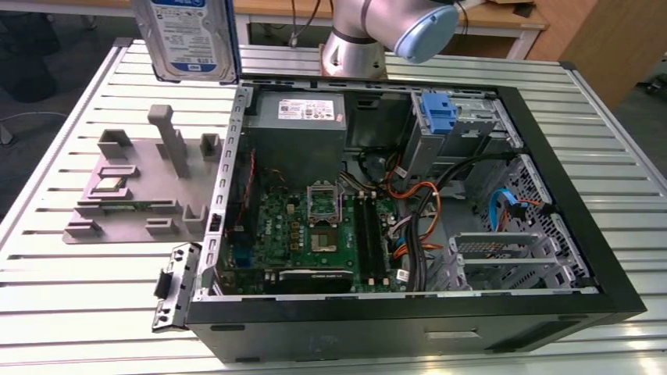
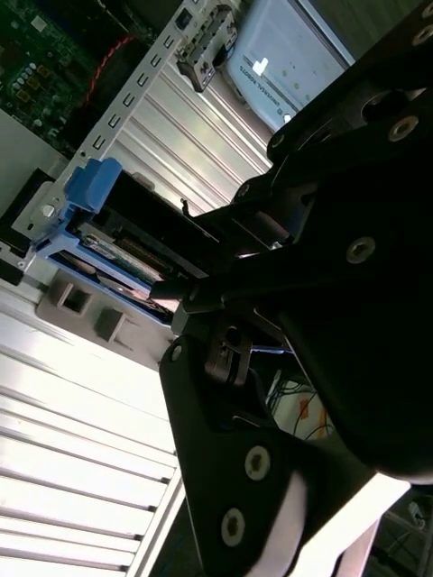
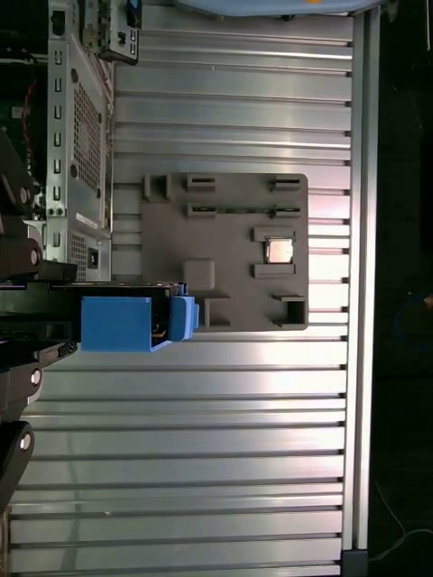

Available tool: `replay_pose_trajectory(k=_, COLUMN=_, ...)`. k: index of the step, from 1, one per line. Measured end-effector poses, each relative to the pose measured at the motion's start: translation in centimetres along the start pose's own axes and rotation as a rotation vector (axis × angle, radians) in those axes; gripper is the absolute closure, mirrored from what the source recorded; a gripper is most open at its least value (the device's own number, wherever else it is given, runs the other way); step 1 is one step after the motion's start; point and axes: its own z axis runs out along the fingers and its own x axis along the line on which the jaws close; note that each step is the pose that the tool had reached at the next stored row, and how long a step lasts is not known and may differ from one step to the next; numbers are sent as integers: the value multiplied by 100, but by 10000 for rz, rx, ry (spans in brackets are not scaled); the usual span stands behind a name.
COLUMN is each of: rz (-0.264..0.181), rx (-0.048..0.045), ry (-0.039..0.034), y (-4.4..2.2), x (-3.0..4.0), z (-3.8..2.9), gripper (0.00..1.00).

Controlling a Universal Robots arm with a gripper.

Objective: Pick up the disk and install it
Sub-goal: 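Pick up the disk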

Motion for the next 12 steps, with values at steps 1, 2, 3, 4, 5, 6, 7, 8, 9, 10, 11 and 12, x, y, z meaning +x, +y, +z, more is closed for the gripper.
replay_pose_trajectory(k=1, rz=1, rx=0, ry=0, y=-33, x=0, z=-2, gripper=65)
replay_pose_trajectory(k=2, rz=1, rx=-1, ry=0, y=-66, x=0, z=-4, gripper=65)
replay_pose_trajectory(k=3, rz=0, rx=-3, ry=1, y=-101, x=-1, z=-6, gripper=65)
replay_pose_trajectory(k=4, rz=-1, rx=-3, ry=1, y=-135, x=-1, z=-8, gripper=65)
replay_pose_trajectory(k=5, rz=0, rx=-2, ry=0, y=-173, x=-1, z=-9, gripper=65)
replay_pose_trajectory(k=6, rz=1, rx=-2, ry=-1, y=-209, x=-1, z=-10, gripper=65)
replay_pose_trajectory(k=7, rz=1, rx=-2, ry=0, y=-246, x=-2, z=-12, gripper=65)
replay_pose_trajectory(k=8, rz=-1, rx=-3, ry=0, y=-284, x=-2, z=-14, gripper=65)
replay_pose_trajectory(k=9, rz=-1, rx=-4, ry=0, y=-323, x=-2, z=-16, gripper=65)
replay_pose_trajectory(k=10, rz=0, rx=-4, ry=0, y=-362, x=-3, z=-18, gripper=65)
replay_pose_trajectory(k=11, rz=0, rx=-4, ry=0, y=-401, x=-3, z=-20, gripper=65)
replay_pose_trajectory(k=12, rz=1, rx=-5, ry=0, y=-442, x=-3, z=-22, gripper=65)
